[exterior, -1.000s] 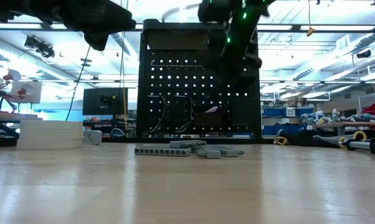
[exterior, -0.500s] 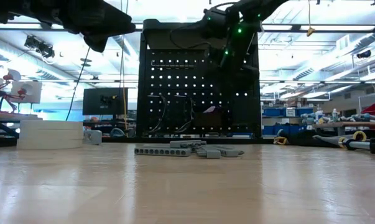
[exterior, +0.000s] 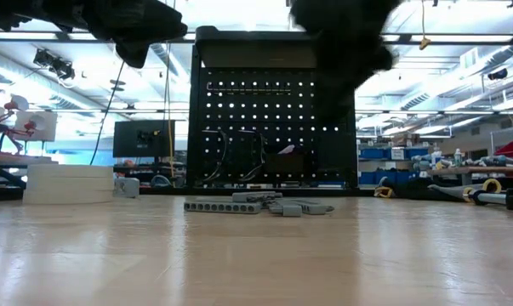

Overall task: Hang tools onto peg board
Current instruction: Put the black clamp onto the peg board

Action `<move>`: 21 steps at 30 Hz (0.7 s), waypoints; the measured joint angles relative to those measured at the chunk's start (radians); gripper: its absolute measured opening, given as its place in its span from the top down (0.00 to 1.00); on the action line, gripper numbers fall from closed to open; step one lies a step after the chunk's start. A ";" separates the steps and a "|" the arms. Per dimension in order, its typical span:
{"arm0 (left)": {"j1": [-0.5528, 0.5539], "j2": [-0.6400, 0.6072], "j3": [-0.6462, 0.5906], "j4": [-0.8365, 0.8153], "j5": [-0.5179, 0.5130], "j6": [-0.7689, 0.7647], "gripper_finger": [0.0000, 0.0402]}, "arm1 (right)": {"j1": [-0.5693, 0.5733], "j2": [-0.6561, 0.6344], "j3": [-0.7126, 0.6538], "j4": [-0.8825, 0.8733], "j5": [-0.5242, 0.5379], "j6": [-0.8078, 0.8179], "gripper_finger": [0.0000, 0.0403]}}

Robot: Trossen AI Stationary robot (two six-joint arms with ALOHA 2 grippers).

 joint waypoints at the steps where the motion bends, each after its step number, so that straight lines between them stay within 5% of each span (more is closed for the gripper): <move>1: 0.000 0.000 0.000 0.004 0.000 -0.002 0.73 | 0.044 0.000 0.000 -0.017 0.000 0.078 0.60; 10: 0.000 0.003 0.000 0.066 0.000 -0.001 0.73 | 0.307 0.000 0.000 -0.415 -0.135 0.666 0.52; 14: 0.000 0.003 0.000 0.099 0.012 -0.001 0.73 | 0.332 -0.003 -0.007 -0.647 -0.075 0.868 0.45; 21: 0.000 0.003 0.000 0.182 0.030 -0.036 0.73 | 0.239 -0.152 -0.293 -0.503 -0.092 0.949 0.40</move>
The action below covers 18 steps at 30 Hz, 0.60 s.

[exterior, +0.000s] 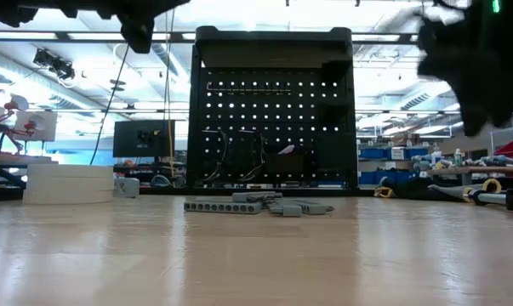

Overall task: Hang tools onto peg board
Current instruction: Put the black clamp onto the peg board

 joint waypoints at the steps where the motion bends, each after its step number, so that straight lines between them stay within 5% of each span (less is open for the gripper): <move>1: 0.000 0.000 0.000 0.015 0.000 -0.011 0.73 | -0.015 -0.027 -0.050 0.007 -0.009 0.035 0.41; 9: 0.000 0.000 0.000 0.041 0.000 -0.017 0.73 | -0.090 -0.204 -0.372 0.275 -0.019 0.212 0.45; 18: 0.000 0.000 0.000 0.051 -0.035 0.102 0.73 | -0.145 -0.207 -0.585 0.535 -0.003 0.251 0.54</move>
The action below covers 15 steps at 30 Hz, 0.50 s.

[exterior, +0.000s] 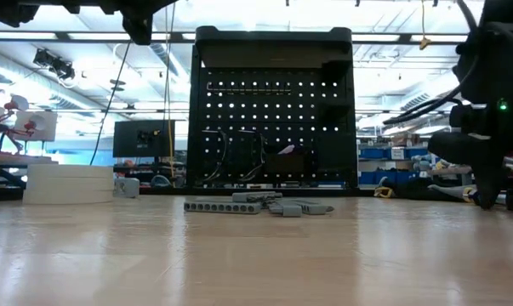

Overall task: Hang tools onto peg board
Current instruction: Put the black clamp onto the peg board

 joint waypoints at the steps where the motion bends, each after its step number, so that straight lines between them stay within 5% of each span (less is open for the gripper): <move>1: 0.000 0.000 0.000 -0.001 -0.010 0.015 0.73 | -0.003 0.001 -0.009 0.012 0.007 0.000 0.56; 15: 0.000 0.000 0.000 -0.017 -0.024 0.006 0.73 | -0.005 0.001 -0.014 0.051 0.061 -0.102 0.86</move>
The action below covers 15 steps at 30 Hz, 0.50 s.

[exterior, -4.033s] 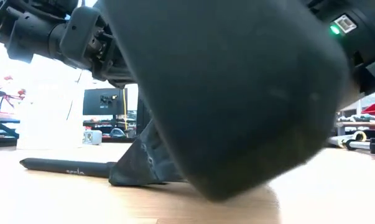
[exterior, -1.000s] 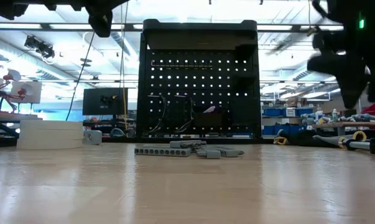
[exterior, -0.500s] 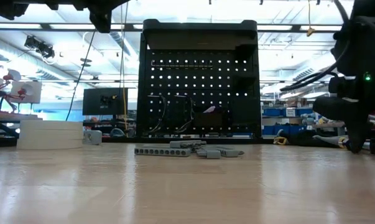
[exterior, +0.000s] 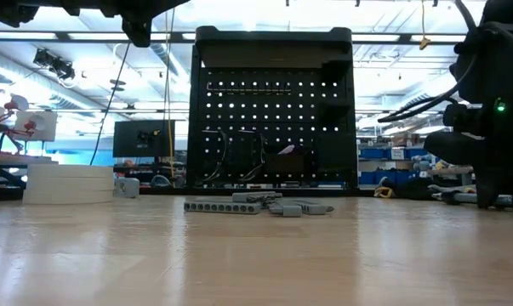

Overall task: Hang tools onto peg board
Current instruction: Put the black clamp onto the peg board

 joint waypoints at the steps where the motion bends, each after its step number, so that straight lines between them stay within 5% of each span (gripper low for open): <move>1: 0.000 0.000 0.000 -0.003 0.000 -0.001 0.73 | 0.000 0.000 0.007 0.002 0.002 -0.024 0.86; 10: 0.000 0.000 0.000 -0.092 0.000 0.000 0.73 | 0.001 0.005 0.292 0.049 -0.013 -0.375 0.86; 15: 0.000 0.000 0.000 -0.146 -0.008 -0.019 0.68 | 0.013 0.004 0.462 0.219 -0.075 -0.670 0.86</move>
